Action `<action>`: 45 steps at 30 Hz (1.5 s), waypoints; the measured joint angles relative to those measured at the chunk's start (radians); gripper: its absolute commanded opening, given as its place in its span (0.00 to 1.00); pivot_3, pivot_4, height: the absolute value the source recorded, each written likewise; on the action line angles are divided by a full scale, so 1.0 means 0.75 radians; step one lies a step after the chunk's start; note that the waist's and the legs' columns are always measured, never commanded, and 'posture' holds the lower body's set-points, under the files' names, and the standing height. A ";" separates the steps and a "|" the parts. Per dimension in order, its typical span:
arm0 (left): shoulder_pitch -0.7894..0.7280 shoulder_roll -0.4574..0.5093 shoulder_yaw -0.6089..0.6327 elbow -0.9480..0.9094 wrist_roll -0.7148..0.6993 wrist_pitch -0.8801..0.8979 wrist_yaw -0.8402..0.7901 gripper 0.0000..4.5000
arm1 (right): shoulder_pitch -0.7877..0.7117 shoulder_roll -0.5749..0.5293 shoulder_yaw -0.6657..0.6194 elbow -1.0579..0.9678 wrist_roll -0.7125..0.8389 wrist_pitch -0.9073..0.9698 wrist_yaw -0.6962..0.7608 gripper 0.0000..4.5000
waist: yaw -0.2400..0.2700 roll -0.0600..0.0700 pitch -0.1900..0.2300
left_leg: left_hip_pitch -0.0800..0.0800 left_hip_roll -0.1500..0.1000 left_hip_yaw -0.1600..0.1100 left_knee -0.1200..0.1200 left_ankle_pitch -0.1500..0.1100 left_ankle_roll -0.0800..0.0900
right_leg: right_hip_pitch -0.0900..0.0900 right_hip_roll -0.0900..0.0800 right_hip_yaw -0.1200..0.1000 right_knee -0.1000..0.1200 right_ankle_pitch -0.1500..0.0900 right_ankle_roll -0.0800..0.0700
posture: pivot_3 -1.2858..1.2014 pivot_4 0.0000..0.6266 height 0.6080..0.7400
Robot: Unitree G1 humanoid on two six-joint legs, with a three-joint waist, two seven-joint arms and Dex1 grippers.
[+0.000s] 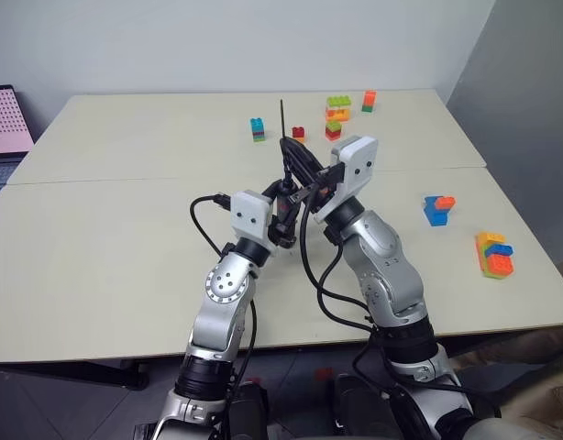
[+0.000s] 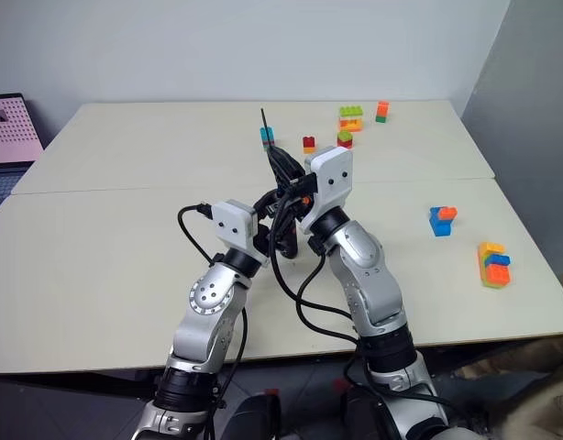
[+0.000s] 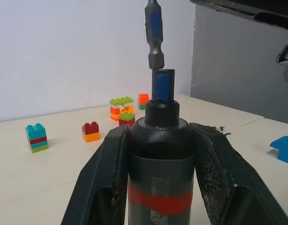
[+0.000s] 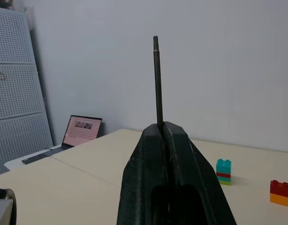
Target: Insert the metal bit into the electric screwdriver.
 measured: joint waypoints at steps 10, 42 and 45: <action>0.000 0.000 0.000 -0.002 0.000 0.003 0.001 0.36 | 0.005 0.008 -0.001 0.000 -0.001 -0.011 -0.046 0.00 | 0.000 0.000 0.000 | 0.000 0.000 0.000 0.000 0.000 0.000 | 0.000 0.000 0.000 0.000 0.000 0.000 | 0.52 0.24 1.00; 0.014 0.001 0.001 -0.013 0.003 0.003 0.002 0.36 | 0.070 -0.044 0.060 -0.103 -0.011 0.067 -0.014 0.00 | -0.001 0.000 0.000 | 0.001 0.000 0.000 0.000 0.000 0.000 | 0.000 0.000 0.000 0.000 -0.001 -0.001 | 0.52 0.24 1.00; 0.017 0.001 -0.002 -0.016 0.005 0.003 0.001 0.36 | 0.046 -0.046 0.046 -0.118 0.011 0.155 -0.020 0.00 | -0.001 -0.001 0.000 | 0.001 0.000 0.000 0.000 0.000 0.000 | 0.000 0.000 0.000 0.000 -0.001 -0.002 | 0.52 0.24 1.00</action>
